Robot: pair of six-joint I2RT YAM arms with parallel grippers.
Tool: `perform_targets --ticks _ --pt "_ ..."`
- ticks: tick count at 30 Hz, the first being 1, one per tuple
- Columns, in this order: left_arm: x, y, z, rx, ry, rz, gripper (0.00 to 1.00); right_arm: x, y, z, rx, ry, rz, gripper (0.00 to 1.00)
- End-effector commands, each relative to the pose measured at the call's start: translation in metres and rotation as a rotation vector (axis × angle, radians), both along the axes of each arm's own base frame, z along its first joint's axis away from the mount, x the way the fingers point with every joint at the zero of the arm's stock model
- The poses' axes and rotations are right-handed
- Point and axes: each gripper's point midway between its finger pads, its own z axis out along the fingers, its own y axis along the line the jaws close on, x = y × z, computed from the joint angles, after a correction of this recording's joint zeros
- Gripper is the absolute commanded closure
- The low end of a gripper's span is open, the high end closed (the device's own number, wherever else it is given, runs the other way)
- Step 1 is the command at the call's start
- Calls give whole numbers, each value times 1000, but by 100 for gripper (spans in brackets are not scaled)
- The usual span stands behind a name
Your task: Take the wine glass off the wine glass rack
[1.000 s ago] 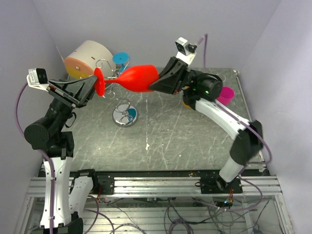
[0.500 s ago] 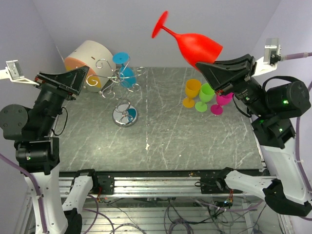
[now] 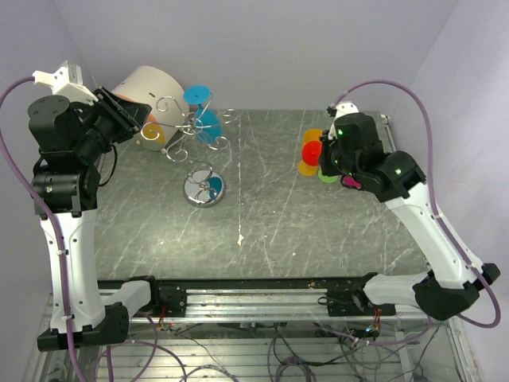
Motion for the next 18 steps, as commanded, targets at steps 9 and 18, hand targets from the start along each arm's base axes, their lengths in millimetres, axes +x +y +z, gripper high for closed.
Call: perform_targets --ticks 9,18 --pt "0 1 6 71 -14 -13 59 38 -1 -119 -153 299 53 100" --pt "9 -2 -8 62 16 -32 58 52 -1 -150 -148 394 61 100"
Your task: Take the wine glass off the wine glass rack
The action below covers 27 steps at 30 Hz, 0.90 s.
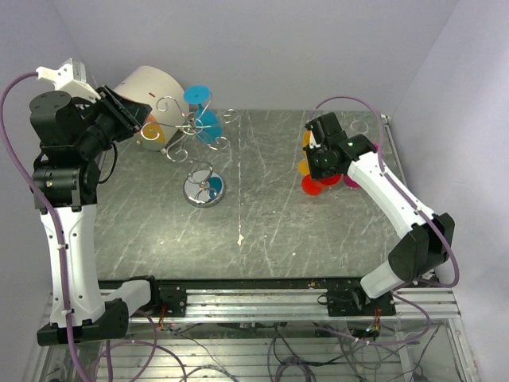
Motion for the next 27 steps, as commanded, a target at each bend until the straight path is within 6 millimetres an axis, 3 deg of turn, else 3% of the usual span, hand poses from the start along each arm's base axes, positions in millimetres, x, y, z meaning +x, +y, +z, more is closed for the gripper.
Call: perform_targets --ticks 1,10,13,15,19,23,27 --pt "4 -4 -4 12 4 -26 59 10 9 -9 10 22 30 100" --pt "9 -4 -9 10 15 -31 58 23 7 -28 -35 52 0 99" --pt "10 -4 -11 9 19 -29 58 28 7 -28 -40 44 -8 91" --pt "10 -4 -12 9 20 -29 58 31 7 -24 -43 32 -17 79" --pt "12 -4 -12 6 21 -33 55 36 3 -9 -47 -20 -42 67" --pt "15 -6 -12 0 22 -45 53 40 -3 11 -48 -78 -73 66" --pt "19 -7 -12 -9 14 -51 52 41 -11 47 -21 -191 -129 66"
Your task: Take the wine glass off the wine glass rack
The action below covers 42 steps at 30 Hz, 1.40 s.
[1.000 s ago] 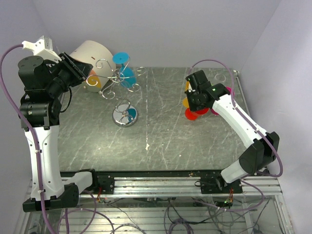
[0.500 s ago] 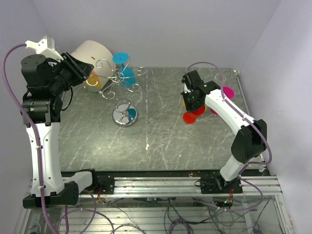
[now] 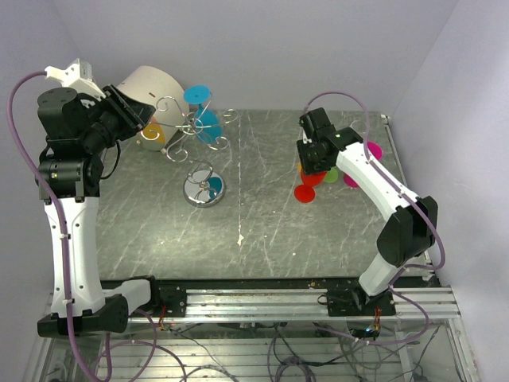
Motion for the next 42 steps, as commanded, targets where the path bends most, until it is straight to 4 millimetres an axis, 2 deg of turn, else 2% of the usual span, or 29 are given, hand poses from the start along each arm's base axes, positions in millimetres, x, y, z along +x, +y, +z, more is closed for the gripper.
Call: perform_targets --ticks 1,7,10,14,18,21,22,25,27,32,42 --pt "5 -7 6 -12 -37 -40 52 7 -13 65 50 -209 -85 66" --pt "28 -21 19 -90 -91 -117 51 -8 -21 125 154 -400 -102 66" --pt "42 -27 27 -143 -114 -152 51 -19 -18 147 220 -465 -71 65" --pt "70 -29 30 -191 -107 -167 52 -29 -20 161 253 -510 -57 65" --pt "104 -30 33 -204 -56 -185 54 -33 -22 164 262 -532 -53 65" --pt "139 -16 33 -104 -17 -104 54 -34 -21 163 264 -530 -45 65" --pt "148 -12 27 -83 15 -88 54 -33 -21 161 263 -525 -43 65" --pt "168 -10 28 -51 5 -102 56 -33 -18 156 269 -513 -33 65" --pt "179 -8 8 -32 42 -102 59 -33 -17 153 268 -503 -29 65" --pt "196 -15 -35 -16 129 -176 64 -34 -18 146 254 -492 -26 65" --pt "200 -37 -65 -14 172 -300 60 -26 -6 127 271 -441 -12 65"
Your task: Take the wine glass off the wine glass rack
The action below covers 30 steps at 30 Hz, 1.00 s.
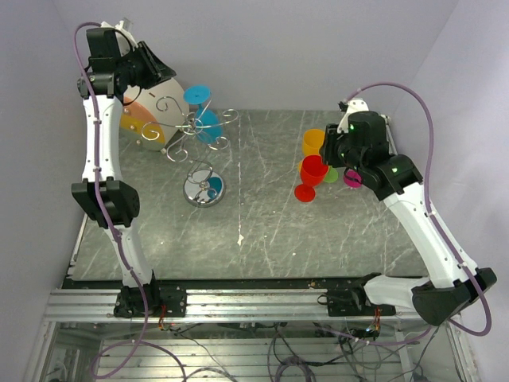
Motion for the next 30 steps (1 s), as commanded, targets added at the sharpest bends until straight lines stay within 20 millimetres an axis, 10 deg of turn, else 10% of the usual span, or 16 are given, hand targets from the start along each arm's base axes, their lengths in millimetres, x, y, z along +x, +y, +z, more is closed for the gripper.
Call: perform_targets --ticks 1,30 --pt "-10 -21 3 8 -24 -105 59 7 7 -10 16 14 12 65" --pt "-19 -50 -21 -25 19 -248 60 9 10 -15 17 27 22 65"
